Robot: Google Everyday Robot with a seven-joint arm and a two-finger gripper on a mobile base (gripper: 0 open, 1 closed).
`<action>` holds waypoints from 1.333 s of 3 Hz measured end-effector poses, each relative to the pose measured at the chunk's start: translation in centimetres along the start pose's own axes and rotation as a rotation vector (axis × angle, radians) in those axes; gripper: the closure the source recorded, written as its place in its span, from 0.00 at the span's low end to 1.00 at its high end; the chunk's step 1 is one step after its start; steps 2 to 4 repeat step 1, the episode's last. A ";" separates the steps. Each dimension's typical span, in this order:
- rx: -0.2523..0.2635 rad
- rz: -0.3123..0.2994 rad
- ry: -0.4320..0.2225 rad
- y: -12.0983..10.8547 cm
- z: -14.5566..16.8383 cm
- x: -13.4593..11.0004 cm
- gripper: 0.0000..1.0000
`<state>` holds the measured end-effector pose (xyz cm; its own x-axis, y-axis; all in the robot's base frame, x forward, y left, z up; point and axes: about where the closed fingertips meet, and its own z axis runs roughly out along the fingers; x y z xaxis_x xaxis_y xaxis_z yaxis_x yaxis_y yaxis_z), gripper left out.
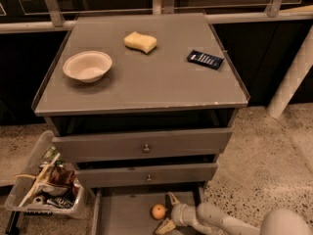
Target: Place orange into bottom drawer
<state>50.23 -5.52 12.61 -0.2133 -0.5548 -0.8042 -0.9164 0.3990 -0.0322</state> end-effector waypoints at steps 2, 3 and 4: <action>0.000 0.000 0.000 0.0 0.0 0.0 0.00; 0.000 0.000 0.000 0.0 0.0 0.0 0.00; 0.000 0.000 0.000 0.0 0.0 0.0 0.00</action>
Offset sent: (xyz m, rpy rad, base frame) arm 0.0000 0.0000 0.0000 0.0000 0.0000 0.0000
